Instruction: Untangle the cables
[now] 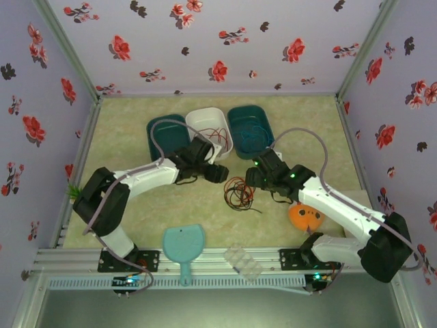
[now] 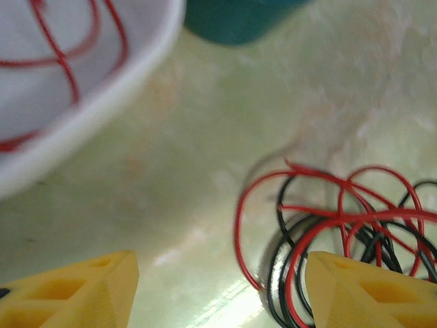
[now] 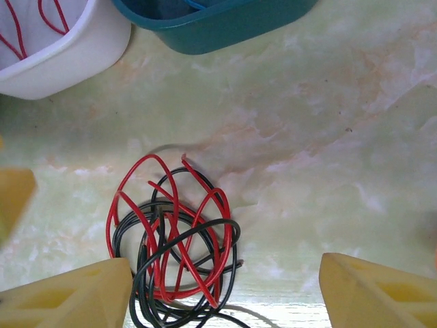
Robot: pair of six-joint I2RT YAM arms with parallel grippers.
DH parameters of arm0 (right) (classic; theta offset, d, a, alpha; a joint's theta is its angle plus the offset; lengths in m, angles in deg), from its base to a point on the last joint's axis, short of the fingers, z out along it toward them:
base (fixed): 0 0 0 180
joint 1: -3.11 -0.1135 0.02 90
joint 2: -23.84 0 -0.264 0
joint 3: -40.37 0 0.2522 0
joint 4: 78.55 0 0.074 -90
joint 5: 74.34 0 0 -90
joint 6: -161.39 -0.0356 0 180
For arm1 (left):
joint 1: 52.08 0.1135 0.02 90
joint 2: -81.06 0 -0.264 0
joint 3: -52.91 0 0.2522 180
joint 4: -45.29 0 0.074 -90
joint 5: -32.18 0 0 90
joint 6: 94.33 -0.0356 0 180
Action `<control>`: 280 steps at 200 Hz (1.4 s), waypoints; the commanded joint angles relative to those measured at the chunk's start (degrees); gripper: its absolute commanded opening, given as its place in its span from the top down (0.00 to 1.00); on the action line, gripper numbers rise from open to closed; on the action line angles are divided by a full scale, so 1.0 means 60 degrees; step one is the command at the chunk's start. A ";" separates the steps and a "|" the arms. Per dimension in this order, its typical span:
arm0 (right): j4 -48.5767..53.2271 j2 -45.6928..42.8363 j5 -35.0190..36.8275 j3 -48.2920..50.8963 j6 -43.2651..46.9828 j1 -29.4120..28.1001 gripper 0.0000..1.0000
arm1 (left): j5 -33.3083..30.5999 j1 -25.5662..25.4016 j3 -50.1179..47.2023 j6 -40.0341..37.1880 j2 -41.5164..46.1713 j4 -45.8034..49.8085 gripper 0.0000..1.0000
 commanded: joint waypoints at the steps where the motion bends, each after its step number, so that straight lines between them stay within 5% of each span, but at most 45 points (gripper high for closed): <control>1: -0.0371 0.0196 -0.0148 0.0141 -0.0117 0.0090 0.23 | 0.0596 -0.0329 -0.0301 0.0138 -0.0259 -0.1641 0.34; 86: -0.0922 0.0657 -0.0132 0.0422 -0.0330 0.0163 0.20 | 0.0640 -0.0687 -0.0386 0.0565 -0.1611 -0.2577 0.43; 199: -0.1955 0.1861 -0.0625 0.0320 -0.0186 0.0221 0.14 | 0.0313 -0.0687 -0.0653 0.1075 -0.1316 -0.2708 1.00; 280: -0.2642 0.2767 -0.0673 0.0935 -0.0455 0.0276 0.13 | -0.0900 -0.0689 -0.1224 0.1046 0.0837 -0.1777 1.00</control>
